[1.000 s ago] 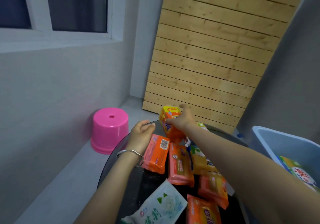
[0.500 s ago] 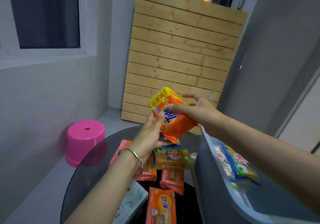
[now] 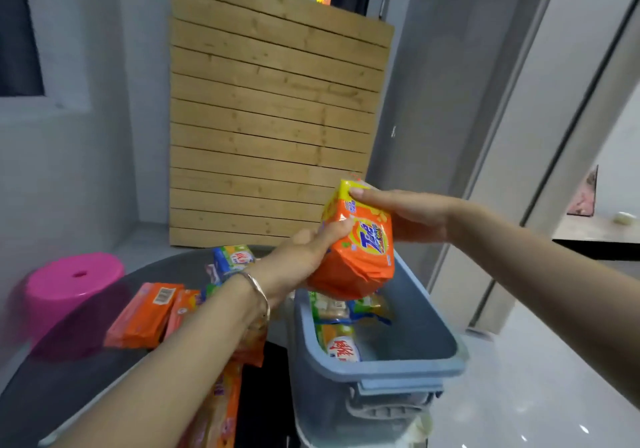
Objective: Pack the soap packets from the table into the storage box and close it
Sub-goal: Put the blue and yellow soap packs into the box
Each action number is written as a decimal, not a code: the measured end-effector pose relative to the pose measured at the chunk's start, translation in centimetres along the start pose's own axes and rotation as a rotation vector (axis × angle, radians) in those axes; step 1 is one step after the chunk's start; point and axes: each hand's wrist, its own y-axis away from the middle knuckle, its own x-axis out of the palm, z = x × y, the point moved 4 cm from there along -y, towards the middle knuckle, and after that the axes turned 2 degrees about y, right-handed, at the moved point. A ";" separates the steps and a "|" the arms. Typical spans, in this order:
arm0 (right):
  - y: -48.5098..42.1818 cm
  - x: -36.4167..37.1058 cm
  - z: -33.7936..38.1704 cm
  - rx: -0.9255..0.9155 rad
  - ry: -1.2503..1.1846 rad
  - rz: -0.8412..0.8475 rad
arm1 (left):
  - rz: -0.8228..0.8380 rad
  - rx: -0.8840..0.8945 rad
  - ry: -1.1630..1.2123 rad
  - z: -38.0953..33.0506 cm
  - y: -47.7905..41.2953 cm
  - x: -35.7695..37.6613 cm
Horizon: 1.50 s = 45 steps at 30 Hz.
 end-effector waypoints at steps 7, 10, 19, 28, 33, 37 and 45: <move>0.3 -2.3 -4.5 -0.069 0.004 0.022 | -0.152 0.043 -0.186 1.1 -0.6 2.0; 0.2 -3.0 -5.3 -0.082 0.155 -0.037 | -0.306 0.140 -0.434 1.6 -0.8 0.2; -0.5 -0.7 -7.5 0.132 0.499 0.162 | -0.273 -0.163 -0.400 5.7 -1.4 -1.9; -2.2 2.7 -8.9 0.245 0.655 0.322 | -0.269 -0.185 -0.386 5.6 -1.5 -1.9; -2.2 2.9 -9.4 0.235 0.785 0.300 | -0.273 -0.182 -0.364 5.8 -1.7 -1.9; -2.1 3.1 -9.6 0.158 0.827 0.230 | -0.273 -0.186 -0.368 5.8 -1.7 -1.9; -2.0 2.7 -10.1 0.010 1.070 -0.004 | -0.279 -0.168 -0.376 5.7 -1.5 -1.8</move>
